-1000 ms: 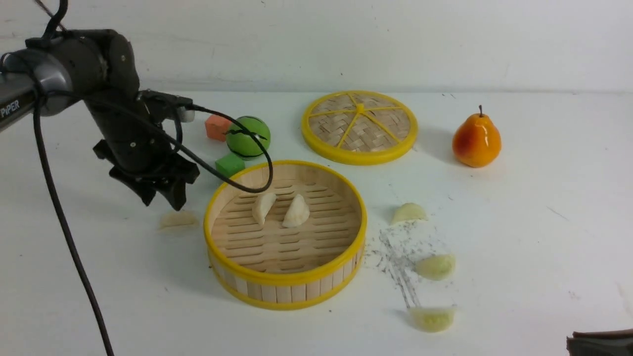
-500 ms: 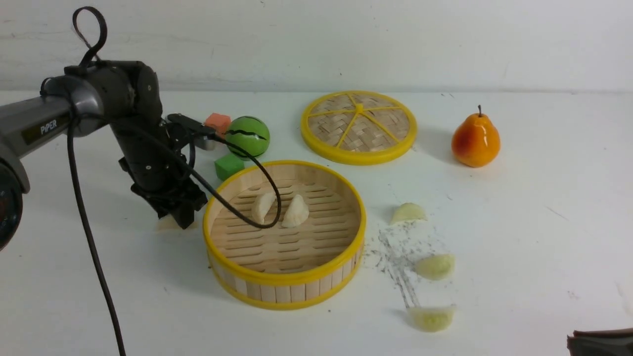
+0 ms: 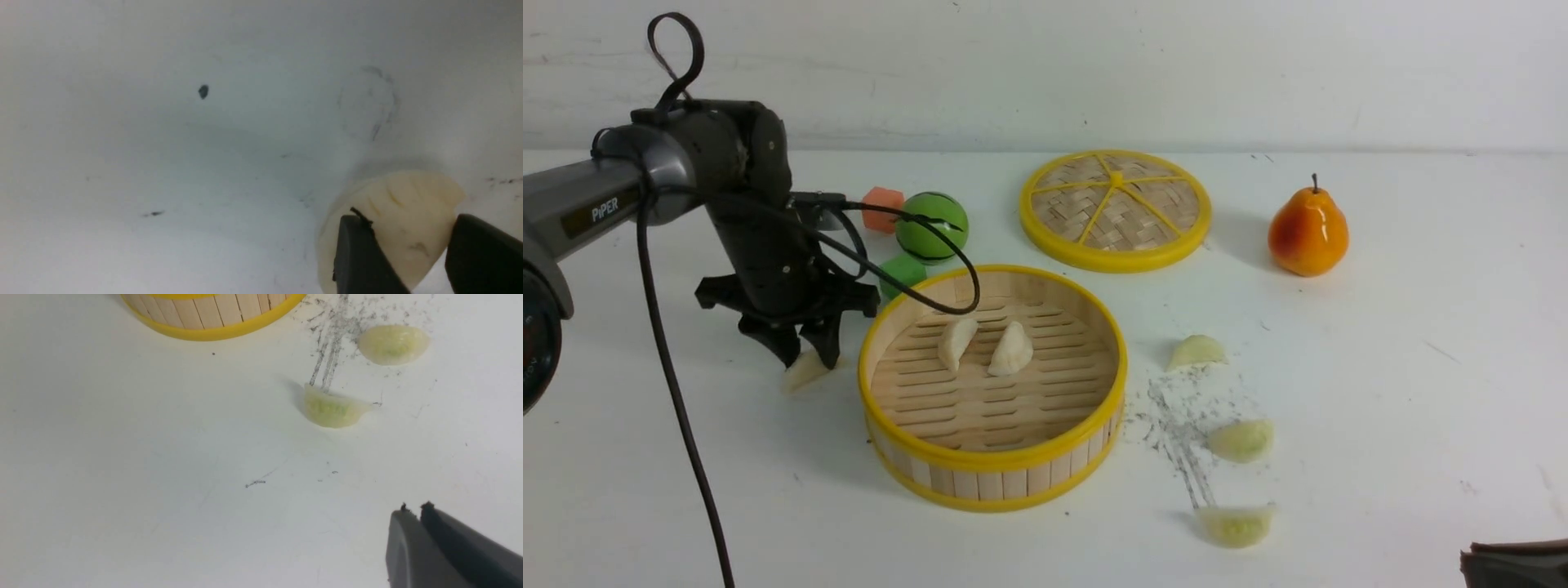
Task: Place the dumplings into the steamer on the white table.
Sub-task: 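Reach for and grasp a dumpling on the table with the left gripper, then place the dumpling into the bamboo steamer basket with the left gripper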
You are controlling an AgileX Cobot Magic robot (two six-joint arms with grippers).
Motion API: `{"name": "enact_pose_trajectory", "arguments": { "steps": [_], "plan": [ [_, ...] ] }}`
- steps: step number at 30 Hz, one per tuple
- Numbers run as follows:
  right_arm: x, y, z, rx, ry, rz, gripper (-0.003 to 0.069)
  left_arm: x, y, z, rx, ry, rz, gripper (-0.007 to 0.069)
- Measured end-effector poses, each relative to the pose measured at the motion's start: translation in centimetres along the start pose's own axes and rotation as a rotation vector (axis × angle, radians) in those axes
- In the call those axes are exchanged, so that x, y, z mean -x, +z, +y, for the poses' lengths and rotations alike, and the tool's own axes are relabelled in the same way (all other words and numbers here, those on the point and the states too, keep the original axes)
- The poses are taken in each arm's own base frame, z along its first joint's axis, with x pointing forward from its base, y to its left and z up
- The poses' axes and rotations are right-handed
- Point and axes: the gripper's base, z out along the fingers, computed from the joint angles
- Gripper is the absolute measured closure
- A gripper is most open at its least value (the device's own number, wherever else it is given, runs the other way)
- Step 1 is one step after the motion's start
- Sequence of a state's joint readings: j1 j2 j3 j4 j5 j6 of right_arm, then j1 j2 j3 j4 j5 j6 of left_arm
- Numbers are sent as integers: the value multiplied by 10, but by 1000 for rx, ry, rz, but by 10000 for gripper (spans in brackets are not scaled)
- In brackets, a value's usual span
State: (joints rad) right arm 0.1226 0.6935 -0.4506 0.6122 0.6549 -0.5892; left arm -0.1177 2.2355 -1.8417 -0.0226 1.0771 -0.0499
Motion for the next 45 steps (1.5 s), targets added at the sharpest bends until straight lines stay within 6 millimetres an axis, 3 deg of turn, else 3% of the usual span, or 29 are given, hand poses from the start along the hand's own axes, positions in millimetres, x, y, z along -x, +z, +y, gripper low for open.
{"name": "enact_pose_trajectory", "arguments": {
  "steps": [7, 10, 12, 16, 19, 23, 30, 33, 37, 40, 44, 45],
  "plan": [
    [0, 0, 0, 1, 1, 0, 616, 1, -7, 1, 8, -37, -18, 389],
    [0, 0, 0, -3, 1, -5, 614, 0, -22, 2, 16, -37, -51, 598],
    [1, 0, 0, -4, 0, -7, 612, 1, -35, 2, 14, -37, -81, 639],
    [1, 0, -1, -8, 0, -13, 608, 1, -58, 2, 10, -37, -134, 639],
    [1, 0, -1, -9, 1, -15, 607, 0, -59, 2, 10, -40, -134, 639],
    [1, 0, -1, -9, 1, -15, 606, 0, -47, 3, 25, -37, -99, 602],
    [1, 0, -1, -10, 0, -15, 606, 0, -10, 4, 27, 12, -20, 349],
    [1, 0, -1, -10, 0, -15, 606, -1, 1, 3, 21, 22, 5, 327],
    [2, 0, -1, -12, 0, -18, 606, -1, 5, 2, 10, 25, 13, 392],
    [2, 0, -1, -12, 0, -19, 606, -1, -2, 0, -20, 15, 1, 391],
    [2, 0, -1, -12, 1, -19, 603, -3, -33, -8, -96, 12, -35, 391],
    [2, 0, -1, -12, 1, -19, 602, -5, -57, -14, -160, 8, -71, 391]
  ]
}}
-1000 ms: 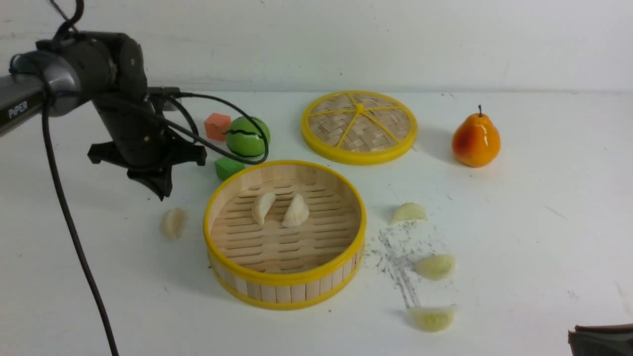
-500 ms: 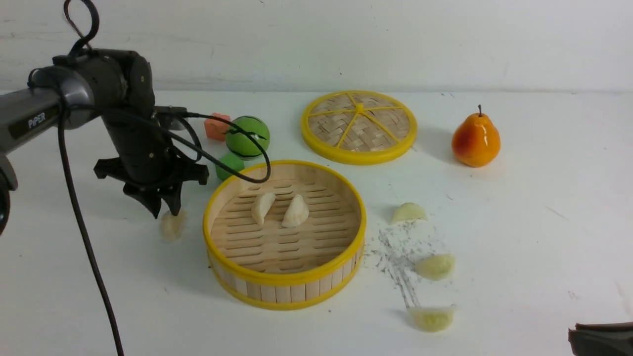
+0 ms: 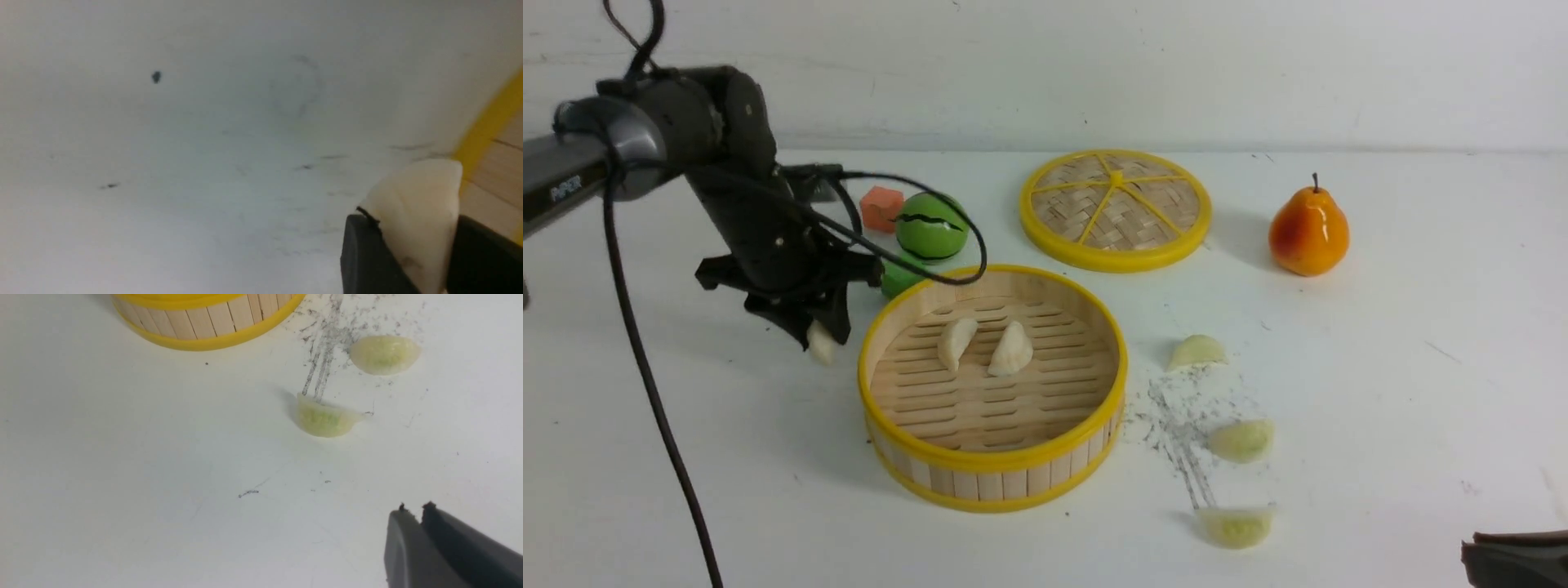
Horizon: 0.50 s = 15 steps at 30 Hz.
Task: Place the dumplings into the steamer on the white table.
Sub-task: 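Place the dumpling into the bamboo steamer basket with the left gripper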
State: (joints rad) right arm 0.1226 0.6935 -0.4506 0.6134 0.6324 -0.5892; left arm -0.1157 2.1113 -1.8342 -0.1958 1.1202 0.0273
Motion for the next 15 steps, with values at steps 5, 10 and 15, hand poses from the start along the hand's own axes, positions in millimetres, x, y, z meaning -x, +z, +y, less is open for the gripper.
{"name": "enact_pose_trajectory", "arguments": {
  "steps": [5, 10, 15],
  "plan": [
    [1, 0, -1, -6, -1, -10, 598, -2, -50, -47, -212, 18, -128, 391],
    [1, 0, -1, -7, -1, -11, 597, -6, -29, -97, -237, 93, -145, 391],
    [-5, 3, -2, -13, 7, 0, 596, -15, 16, -152, -138, 171, -190, 391]
  ]
}}
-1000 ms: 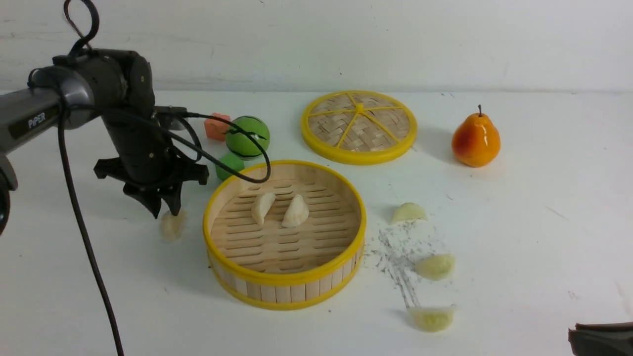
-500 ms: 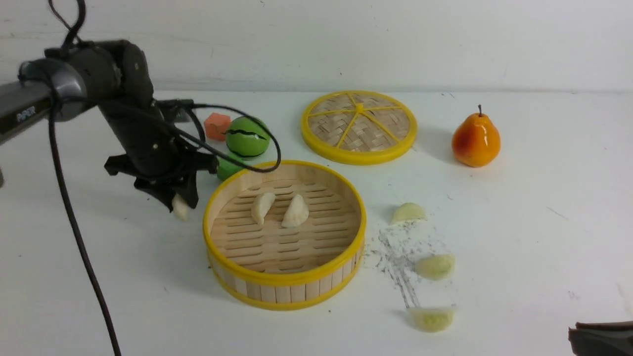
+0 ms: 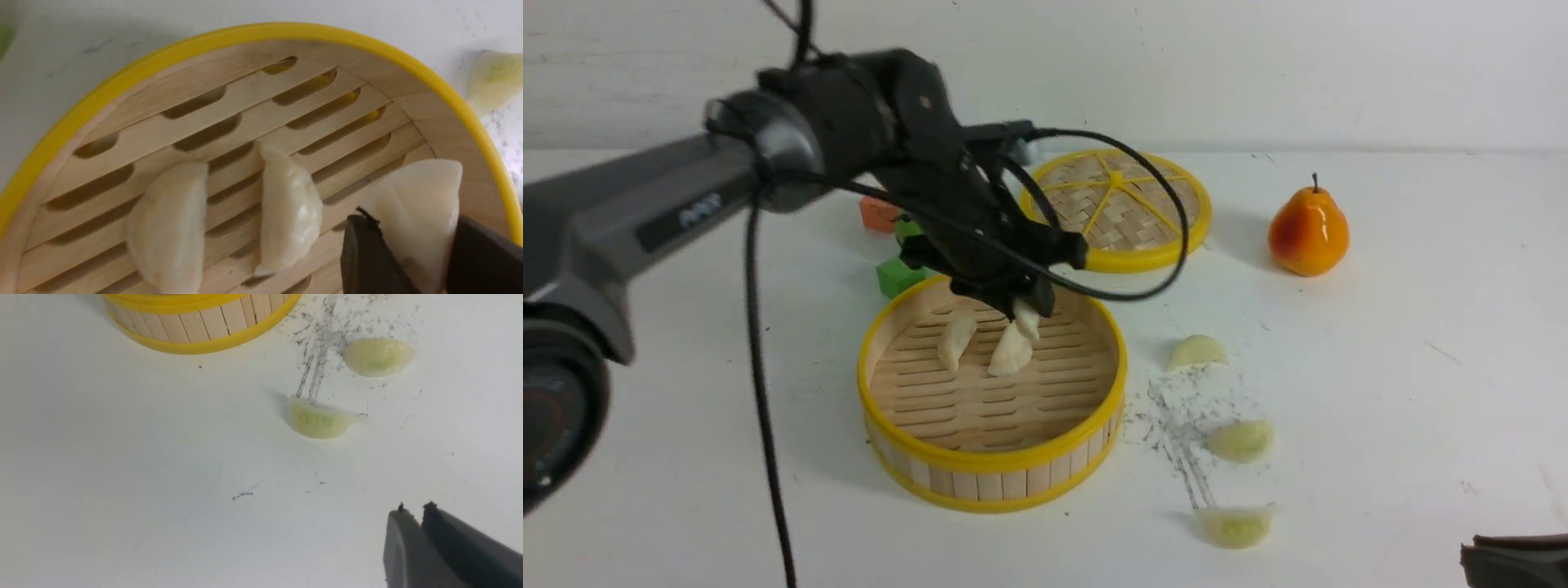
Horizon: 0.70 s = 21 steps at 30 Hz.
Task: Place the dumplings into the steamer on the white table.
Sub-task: 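Place the dumpling into the bamboo steamer basket with the left gripper, then reach for and grasp a dumpling lying on the table beside the steamer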
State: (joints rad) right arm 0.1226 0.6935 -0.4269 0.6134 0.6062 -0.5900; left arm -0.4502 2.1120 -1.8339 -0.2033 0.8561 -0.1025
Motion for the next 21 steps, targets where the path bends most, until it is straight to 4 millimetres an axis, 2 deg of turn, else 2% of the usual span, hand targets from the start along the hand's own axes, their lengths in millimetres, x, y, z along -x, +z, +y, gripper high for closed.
{"name": "enact_pose_trajectory", "arguments": {
  "steps": [4, 9, 13, 14, 16, 18, 21],
  "plan": [
    [-4, 2, 0, -1, 5, 10, 596, -5, 27, -15, 85, 6, -52, 391],
    [-4, 2, -1, -1, 6, 12, 596, -13, 45, -22, 115, 36, -32, 389],
    [-4, 2, -1, -1, 6, 12, 596, -15, 50, -24, 118, 52, -25, 326],
    [-5, 2, 0, 2, 10, 13, 596, -16, 51, -24, 121, 55, -13, 284],
    [-7, 3, 1, 13, 22, 24, 591, -17, 46, -26, 118, 49, 1, 228],
    [-8, 3, 2, 30, 32, 37, 576, -16, 32, -28, 120, 49, 11, 204],
    [-5, 5, 4, 59, 29, 65, 527, -10, -8, -33, 120, 85, -14, 214]
  ]
}}
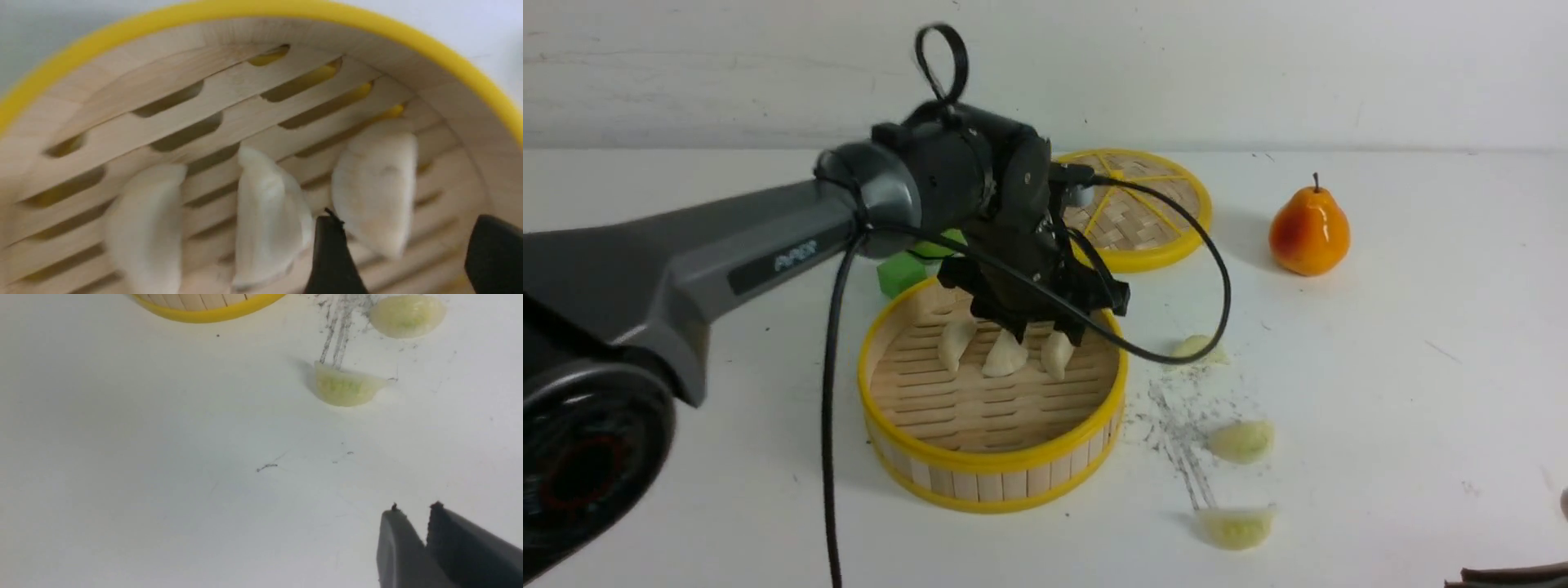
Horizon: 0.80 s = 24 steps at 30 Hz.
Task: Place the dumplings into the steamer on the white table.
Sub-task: 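Reach for and grasp a dumpling lying on the table beside the steamer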
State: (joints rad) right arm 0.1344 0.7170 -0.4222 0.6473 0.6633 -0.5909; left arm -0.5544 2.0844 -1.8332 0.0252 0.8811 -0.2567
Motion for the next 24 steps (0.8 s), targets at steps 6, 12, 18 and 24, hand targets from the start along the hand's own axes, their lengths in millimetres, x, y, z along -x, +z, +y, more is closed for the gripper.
{"name": "enact_pose_trajectory", "arguments": {
  "steps": [6, 12, 18, 24],
  "plan": [
    [30, 15, 5, 82, -75, 108, 370, 9, -124, 4, 4, 81, -178, 394],
    [73, 76, 15, 217, -319, 271, 258, -40, -277, 23, 28, 81, -277, 638],
    [90, 138, 18, 243, -537, 383, 251, -103, -315, 40, 32, 83, -324, 639],
    [94, 185, 0, 177, -728, 497, 266, -167, -310, 56, 22, 55, -373, 639]
  ]
}}
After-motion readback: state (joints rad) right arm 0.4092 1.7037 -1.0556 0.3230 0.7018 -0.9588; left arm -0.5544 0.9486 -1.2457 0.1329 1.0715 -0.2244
